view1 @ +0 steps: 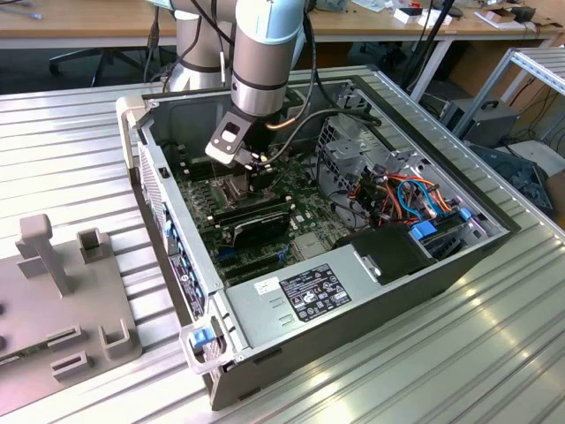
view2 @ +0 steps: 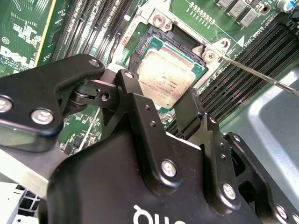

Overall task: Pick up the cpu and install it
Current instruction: 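Place the cpu into insertion slot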

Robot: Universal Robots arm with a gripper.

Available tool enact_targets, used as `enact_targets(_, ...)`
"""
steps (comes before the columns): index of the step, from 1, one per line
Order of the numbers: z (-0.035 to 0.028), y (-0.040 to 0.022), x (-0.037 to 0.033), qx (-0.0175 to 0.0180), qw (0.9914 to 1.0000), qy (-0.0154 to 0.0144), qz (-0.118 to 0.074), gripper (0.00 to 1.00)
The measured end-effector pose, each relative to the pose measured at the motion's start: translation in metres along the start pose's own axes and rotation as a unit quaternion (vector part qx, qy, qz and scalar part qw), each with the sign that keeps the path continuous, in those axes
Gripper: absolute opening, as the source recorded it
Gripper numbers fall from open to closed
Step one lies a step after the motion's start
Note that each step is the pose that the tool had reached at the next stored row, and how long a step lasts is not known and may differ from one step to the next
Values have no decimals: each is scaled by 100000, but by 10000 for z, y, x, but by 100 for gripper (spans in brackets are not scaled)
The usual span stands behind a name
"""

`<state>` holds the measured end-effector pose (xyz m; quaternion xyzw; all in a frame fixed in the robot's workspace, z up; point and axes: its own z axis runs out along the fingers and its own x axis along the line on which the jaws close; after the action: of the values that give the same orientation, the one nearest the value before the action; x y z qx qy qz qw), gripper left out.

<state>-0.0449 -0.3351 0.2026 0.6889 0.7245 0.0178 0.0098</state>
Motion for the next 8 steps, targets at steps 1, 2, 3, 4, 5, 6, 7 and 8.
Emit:
enact_targets(1, 6, -1, -1, 6, 100000, -24, 127, 55)
enact_targets(2, 8, -1, -1, 6, 99998, -46, 599, 55)
enact_targets(3, 9, -1, -1, 0, 99995, -58, 1047, 55)
enact_targets(4, 10, -1, -1, -9, 99987, -78, 1599, 55)
enact_targets(5, 10, -1, -1, -15, 99973, -106, 2337, 55)
enact_targets(6, 11, -1, -1, -19, 99972, -105, 2356, 55)
enact_targets(7, 12, -1, -5, -31, 99973, -87, 2336, 55)
enact_targets(8, 12, -1, -9, -30, 99974, -86, 2264, 55)
